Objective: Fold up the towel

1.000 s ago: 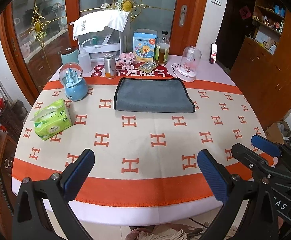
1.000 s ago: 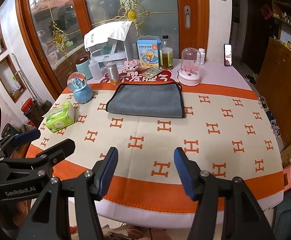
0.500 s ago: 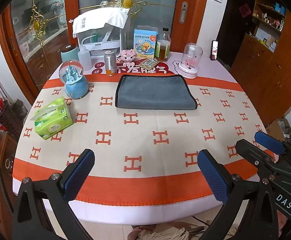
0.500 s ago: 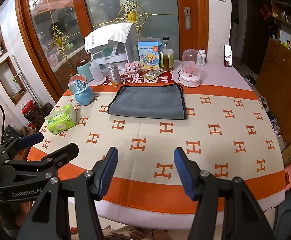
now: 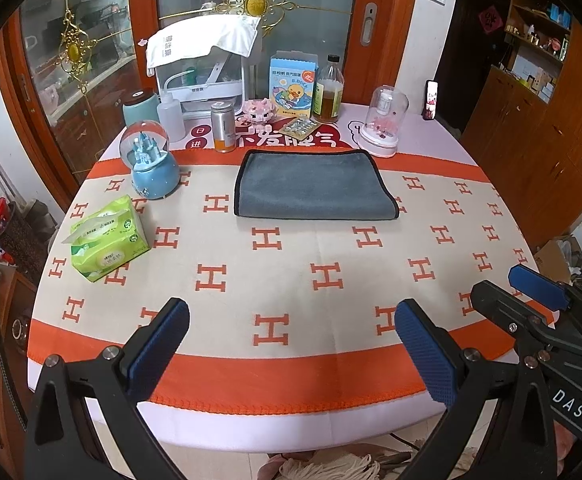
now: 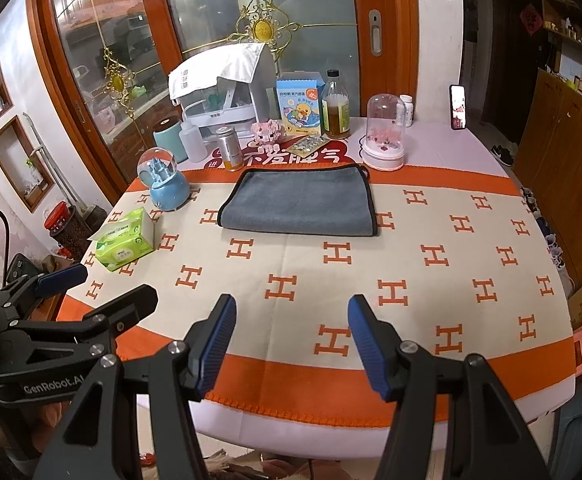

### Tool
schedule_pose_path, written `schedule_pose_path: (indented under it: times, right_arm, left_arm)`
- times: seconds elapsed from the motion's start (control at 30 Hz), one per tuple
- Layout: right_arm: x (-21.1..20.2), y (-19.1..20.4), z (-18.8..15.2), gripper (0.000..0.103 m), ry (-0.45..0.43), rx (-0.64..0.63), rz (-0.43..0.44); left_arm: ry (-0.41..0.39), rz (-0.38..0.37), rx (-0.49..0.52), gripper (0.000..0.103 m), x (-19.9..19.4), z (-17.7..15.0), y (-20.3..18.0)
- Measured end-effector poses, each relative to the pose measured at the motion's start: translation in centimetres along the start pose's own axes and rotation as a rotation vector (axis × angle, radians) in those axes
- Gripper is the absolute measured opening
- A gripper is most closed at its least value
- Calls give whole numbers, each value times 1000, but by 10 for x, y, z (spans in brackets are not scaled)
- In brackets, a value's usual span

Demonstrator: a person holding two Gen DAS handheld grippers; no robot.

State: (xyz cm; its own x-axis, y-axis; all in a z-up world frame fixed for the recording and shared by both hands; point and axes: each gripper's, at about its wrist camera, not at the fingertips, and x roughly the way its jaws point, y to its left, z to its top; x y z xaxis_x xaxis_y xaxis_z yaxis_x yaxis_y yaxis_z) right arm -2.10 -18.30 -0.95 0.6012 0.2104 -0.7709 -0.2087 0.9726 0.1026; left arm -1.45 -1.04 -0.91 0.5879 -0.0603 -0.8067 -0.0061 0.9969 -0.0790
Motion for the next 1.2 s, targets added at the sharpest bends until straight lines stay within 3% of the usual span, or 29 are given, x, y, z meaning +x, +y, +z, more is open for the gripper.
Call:
schedule_pose_path:
  times: [1.2]
  right_arm:
    - [7,6,-2,58,20,21,-1]
  left_arm:
    - [21,6,3,102,6,-7,12]
